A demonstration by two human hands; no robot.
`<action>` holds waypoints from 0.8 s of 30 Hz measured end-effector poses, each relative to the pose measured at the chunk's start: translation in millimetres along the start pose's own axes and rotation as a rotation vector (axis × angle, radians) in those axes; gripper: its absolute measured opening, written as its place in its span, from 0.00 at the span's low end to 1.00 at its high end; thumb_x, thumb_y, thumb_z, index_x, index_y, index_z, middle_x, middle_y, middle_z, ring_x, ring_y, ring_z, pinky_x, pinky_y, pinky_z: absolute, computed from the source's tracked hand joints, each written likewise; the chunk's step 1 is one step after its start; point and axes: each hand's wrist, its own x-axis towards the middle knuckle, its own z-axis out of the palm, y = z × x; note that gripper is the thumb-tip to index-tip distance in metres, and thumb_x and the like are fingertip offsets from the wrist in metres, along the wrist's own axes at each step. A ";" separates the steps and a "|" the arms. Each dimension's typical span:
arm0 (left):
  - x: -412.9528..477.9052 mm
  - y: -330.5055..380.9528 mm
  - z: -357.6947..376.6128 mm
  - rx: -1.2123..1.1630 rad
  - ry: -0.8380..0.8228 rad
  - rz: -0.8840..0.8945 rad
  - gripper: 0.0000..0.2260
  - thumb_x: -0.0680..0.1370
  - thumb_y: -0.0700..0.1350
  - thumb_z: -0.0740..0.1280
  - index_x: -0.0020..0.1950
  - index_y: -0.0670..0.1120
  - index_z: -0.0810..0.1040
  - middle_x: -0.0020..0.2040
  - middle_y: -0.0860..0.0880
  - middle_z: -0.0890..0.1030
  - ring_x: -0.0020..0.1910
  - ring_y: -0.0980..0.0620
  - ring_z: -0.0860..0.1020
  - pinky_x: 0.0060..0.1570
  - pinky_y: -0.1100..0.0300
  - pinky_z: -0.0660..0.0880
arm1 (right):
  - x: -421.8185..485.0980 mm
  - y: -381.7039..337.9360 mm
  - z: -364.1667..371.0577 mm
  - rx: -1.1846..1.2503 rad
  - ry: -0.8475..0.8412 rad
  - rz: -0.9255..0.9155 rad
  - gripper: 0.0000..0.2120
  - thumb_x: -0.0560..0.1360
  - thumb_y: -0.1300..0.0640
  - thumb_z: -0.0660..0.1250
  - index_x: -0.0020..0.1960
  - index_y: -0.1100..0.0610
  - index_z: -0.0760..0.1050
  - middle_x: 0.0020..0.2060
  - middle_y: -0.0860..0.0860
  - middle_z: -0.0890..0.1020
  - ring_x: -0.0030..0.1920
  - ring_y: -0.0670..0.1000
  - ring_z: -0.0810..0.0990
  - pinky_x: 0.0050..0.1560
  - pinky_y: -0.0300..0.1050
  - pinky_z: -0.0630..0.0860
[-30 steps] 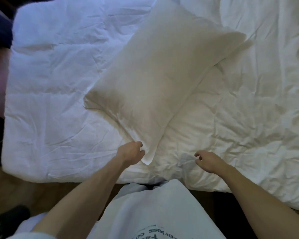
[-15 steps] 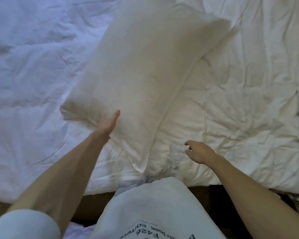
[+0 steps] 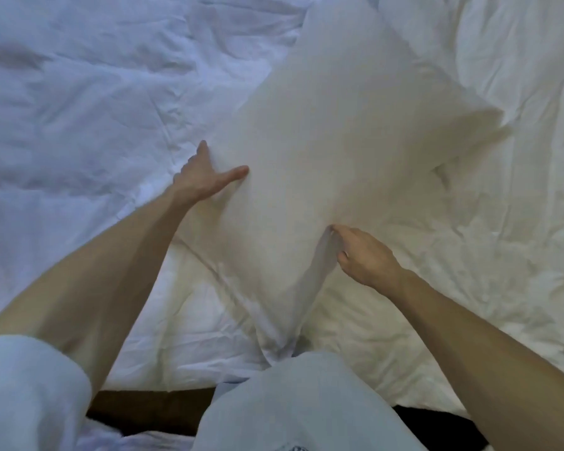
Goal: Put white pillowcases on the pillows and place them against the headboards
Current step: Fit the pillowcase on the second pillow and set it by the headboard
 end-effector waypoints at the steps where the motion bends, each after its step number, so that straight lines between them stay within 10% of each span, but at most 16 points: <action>1: 9.7 6.8 -5.3 -0.022 -0.030 -0.010 0.57 0.58 0.79 0.67 0.76 0.46 0.59 0.73 0.46 0.69 0.71 0.45 0.68 0.70 0.48 0.66 | 5.7 -3.1 -3.6 -0.013 0.001 -0.005 0.26 0.77 0.58 0.58 0.74 0.50 0.63 0.68 0.53 0.74 0.66 0.57 0.73 0.62 0.52 0.73; 9: -4.5 19.8 16.4 -0.017 0.210 0.135 0.12 0.76 0.54 0.67 0.52 0.48 0.82 0.52 0.45 0.83 0.55 0.43 0.79 0.46 0.58 0.69 | 11.4 -4.0 -21.5 -0.084 0.015 -0.018 0.23 0.75 0.57 0.60 0.70 0.48 0.65 0.64 0.51 0.74 0.63 0.58 0.74 0.54 0.53 0.76; 16: -48.1 35.1 21.0 -0.104 0.511 0.231 0.09 0.78 0.49 0.66 0.41 0.47 0.75 0.39 0.49 0.78 0.44 0.48 0.75 0.40 0.54 0.68 | 6.6 -23.2 -56.3 -0.096 0.261 -0.068 0.27 0.77 0.60 0.62 0.75 0.54 0.61 0.76 0.58 0.60 0.73 0.60 0.62 0.66 0.56 0.71; 24: -111.6 104.0 -62.5 0.134 0.627 0.922 0.08 0.78 0.43 0.65 0.40 0.43 0.76 0.38 0.46 0.76 0.39 0.45 0.74 0.34 0.51 0.72 | -17.3 -93.5 -136.0 -0.183 0.543 -0.299 0.29 0.78 0.51 0.64 0.76 0.57 0.61 0.75 0.60 0.63 0.74 0.59 0.62 0.72 0.53 0.65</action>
